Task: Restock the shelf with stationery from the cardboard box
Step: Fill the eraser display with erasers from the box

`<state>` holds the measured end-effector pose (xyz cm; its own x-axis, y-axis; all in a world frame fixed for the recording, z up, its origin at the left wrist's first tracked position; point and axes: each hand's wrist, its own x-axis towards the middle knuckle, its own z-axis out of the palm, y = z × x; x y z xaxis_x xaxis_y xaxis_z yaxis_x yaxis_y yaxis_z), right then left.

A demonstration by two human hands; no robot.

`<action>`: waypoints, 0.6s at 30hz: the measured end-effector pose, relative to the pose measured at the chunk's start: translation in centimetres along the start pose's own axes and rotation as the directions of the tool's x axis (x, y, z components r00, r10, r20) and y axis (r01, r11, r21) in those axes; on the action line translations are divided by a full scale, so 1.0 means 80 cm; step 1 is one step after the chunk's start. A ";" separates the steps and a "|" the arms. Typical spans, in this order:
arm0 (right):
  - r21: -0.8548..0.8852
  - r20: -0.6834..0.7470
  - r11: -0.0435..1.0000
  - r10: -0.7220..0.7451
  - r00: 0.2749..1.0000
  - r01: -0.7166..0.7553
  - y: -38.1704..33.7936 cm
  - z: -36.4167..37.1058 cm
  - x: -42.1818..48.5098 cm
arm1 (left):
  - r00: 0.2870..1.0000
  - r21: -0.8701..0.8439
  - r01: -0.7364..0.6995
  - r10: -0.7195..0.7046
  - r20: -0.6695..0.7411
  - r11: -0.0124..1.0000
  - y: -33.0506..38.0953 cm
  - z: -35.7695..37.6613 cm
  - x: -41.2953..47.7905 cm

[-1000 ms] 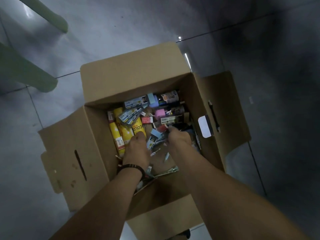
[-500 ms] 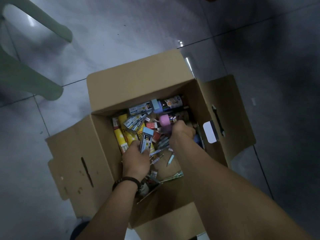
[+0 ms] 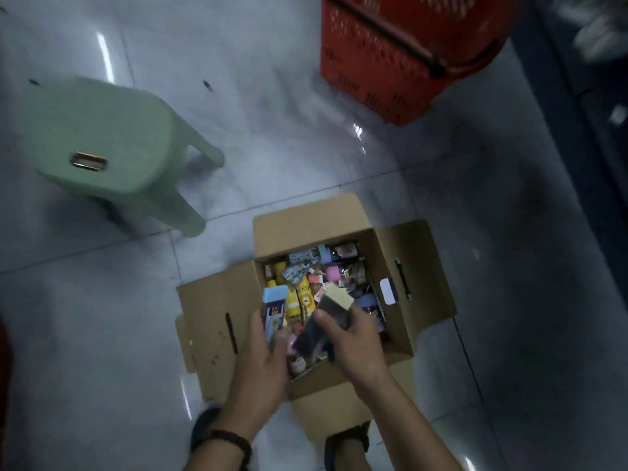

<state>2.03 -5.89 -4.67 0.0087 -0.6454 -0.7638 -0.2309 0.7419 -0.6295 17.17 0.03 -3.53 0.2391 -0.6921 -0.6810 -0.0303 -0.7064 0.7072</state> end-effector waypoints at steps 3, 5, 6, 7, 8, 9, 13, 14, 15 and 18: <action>-0.177 -0.051 0.983 -0.054 0.997 0.044 -0.066 0.016 -0.105 | 0.993 0.005 0.002 -0.003 0.117 1.000 0.070 -0.048 -0.091; -0.154 -0.059 0.986 -0.068 0.996 0.058 -0.115 0.032 -0.174 | 0.986 0.018 -0.033 0.030 0.164 0.999 0.106 -0.078 -0.144; -0.114 -0.046 0.991 -0.070 0.997 0.064 -0.140 0.043 -0.210 | 0.982 0.024 -0.069 0.064 0.175 0.997 0.128 -0.093 -0.173; -0.080 -0.026 0.994 -0.071 0.997 0.069 -0.166 0.055 -0.247 | 0.980 0.018 -0.102 0.097 0.174 0.995 0.152 -0.111 -0.202; -0.049 0.009 0.995 -0.091 0.996 0.091 -0.194 0.067 -0.281 | 0.978 0.007 -0.133 0.130 0.164 0.991 0.176 -0.130 -0.227; -0.025 0.052 0.993 -0.115 0.992 0.117 -0.217 0.078 -0.316 | 0.978 -0.008 -0.143 0.142 0.151 0.990 0.198 -0.150 -0.254; 0.042 0.179 0.986 -0.167 0.970 0.162 -0.302 0.112 -0.443 | 0.969 -0.045 -0.219 0.223 0.111 0.975 0.272 -0.227 -0.353; 0.038 0.201 0.983 -0.184 0.962 0.180 -0.319 0.118 -0.469 | 0.965 -0.047 -0.246 0.249 0.086 0.968 0.285 -0.244 -0.376; 0.019 0.221 0.979 -0.203 0.954 0.204 -0.335 0.125 -0.492 | 0.960 -0.038 -0.273 0.275 0.054 0.961 0.295 -0.261 -0.399; -0.064 0.290 0.907 -0.383 0.877 0.416 -0.372 0.146 -0.551 | 0.942 -0.073 -0.327 0.320 -0.098 0.942 0.317 -0.303 -0.465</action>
<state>19.90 2.65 46.07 0.3778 -0.7974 -0.4706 -0.2678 0.3924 -0.8799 31.06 11.44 44.36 0.3106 -0.8637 -0.3969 -0.0362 -0.4280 0.9031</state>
